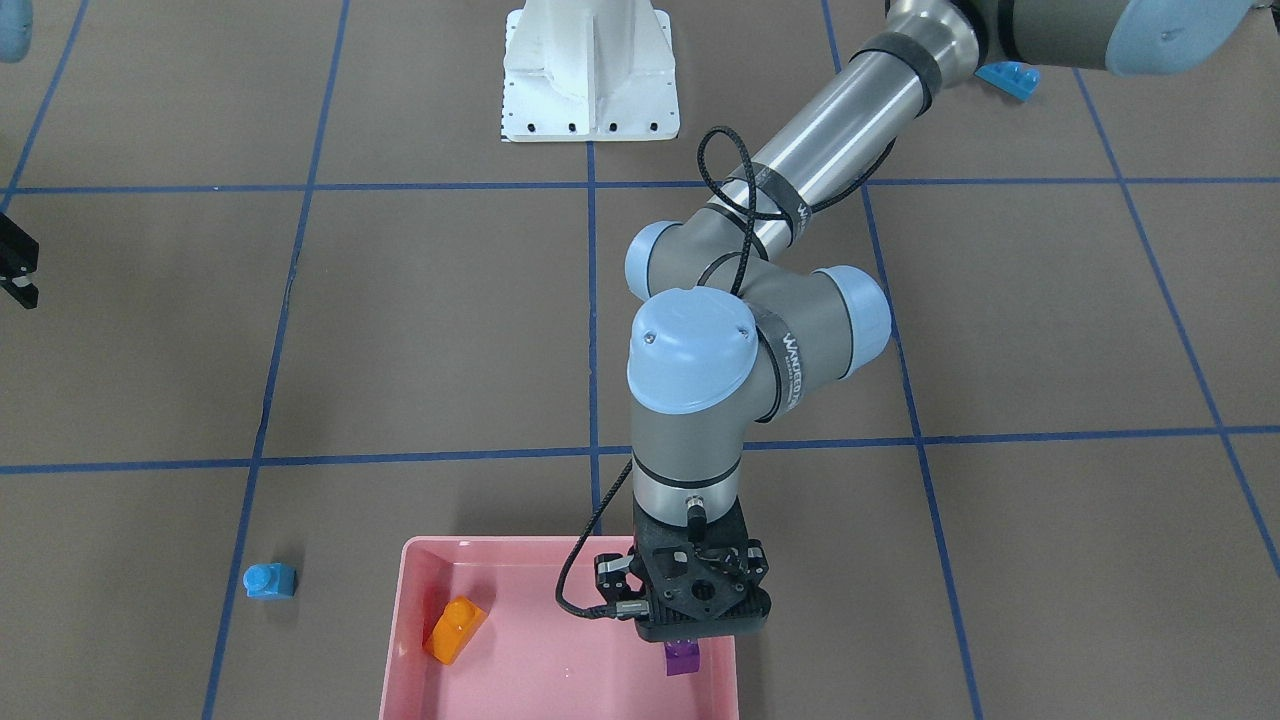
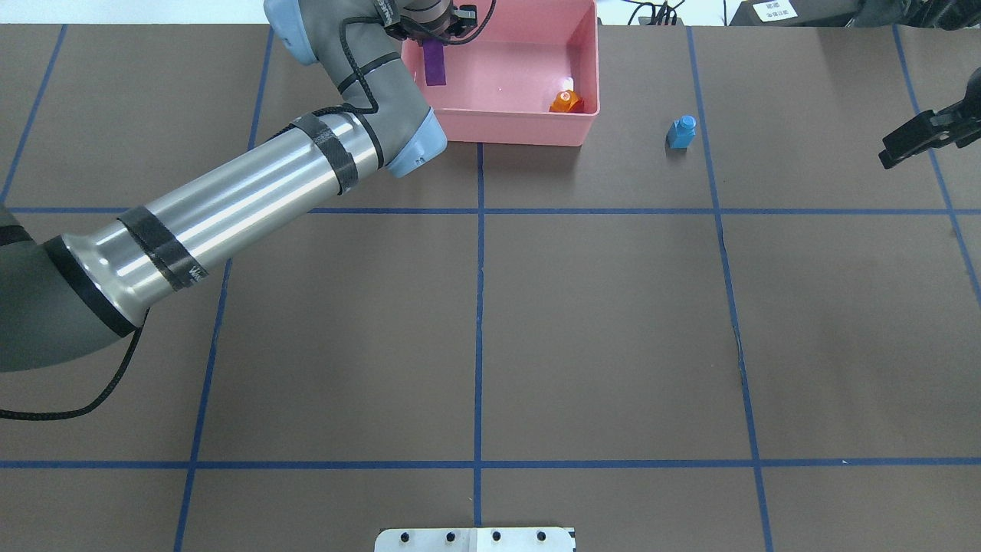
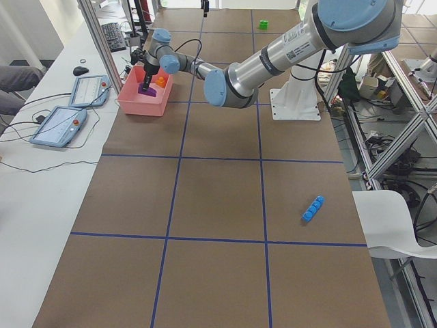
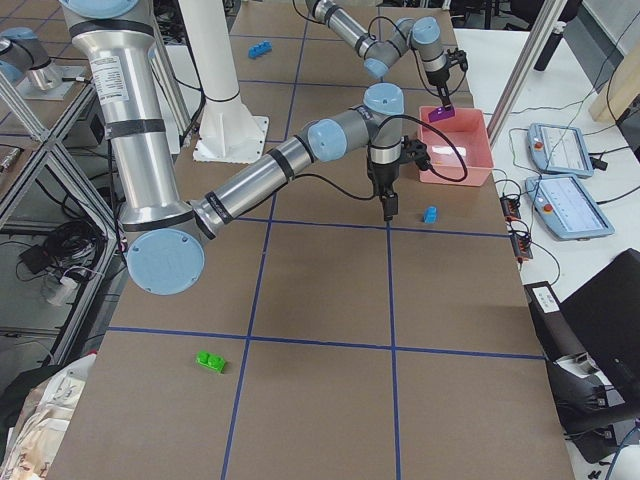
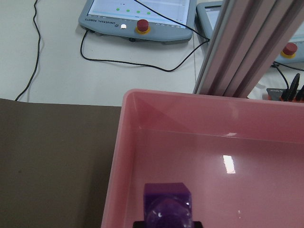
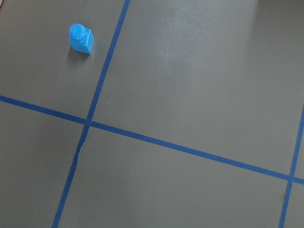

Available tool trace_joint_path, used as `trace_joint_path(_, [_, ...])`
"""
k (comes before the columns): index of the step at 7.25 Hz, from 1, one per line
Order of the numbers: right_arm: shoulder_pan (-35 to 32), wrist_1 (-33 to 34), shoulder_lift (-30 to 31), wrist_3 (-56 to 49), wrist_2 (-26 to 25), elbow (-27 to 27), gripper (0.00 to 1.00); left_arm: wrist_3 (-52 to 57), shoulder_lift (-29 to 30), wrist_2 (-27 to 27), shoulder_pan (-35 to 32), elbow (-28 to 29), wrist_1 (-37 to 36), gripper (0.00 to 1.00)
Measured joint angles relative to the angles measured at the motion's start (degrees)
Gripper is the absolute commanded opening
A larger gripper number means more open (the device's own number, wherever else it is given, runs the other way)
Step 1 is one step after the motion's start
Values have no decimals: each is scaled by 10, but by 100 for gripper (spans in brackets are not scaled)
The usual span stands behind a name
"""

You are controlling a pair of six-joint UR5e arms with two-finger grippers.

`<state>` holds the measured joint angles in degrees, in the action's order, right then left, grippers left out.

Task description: Put all blocks into box

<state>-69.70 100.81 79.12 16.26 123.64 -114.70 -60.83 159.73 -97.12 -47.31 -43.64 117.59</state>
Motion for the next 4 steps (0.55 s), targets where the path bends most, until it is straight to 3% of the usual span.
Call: trace_joint_path(4, [3, -3, -3, 2, -1, 16, 99, 5, -21, 16, 8, -27, -3, 99])
